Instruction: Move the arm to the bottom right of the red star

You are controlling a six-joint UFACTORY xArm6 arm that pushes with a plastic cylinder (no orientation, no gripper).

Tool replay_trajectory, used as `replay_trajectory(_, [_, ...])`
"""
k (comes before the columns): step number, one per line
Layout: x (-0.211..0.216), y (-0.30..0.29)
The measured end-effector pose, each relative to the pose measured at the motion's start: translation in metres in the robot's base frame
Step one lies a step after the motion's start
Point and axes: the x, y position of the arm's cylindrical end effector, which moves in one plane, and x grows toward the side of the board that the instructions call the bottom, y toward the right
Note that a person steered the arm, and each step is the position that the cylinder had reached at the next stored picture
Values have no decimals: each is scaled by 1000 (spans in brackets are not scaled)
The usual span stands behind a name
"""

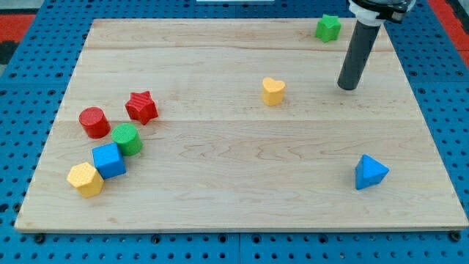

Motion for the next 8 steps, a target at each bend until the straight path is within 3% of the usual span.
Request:
replay_trajectory(1, [66, -63])
replay_trajectory(2, [82, -170])
replay_trajectory(3, [78, -230])
replay_trajectory(4, [78, -262])
replay_trajectory(8, [79, -267])
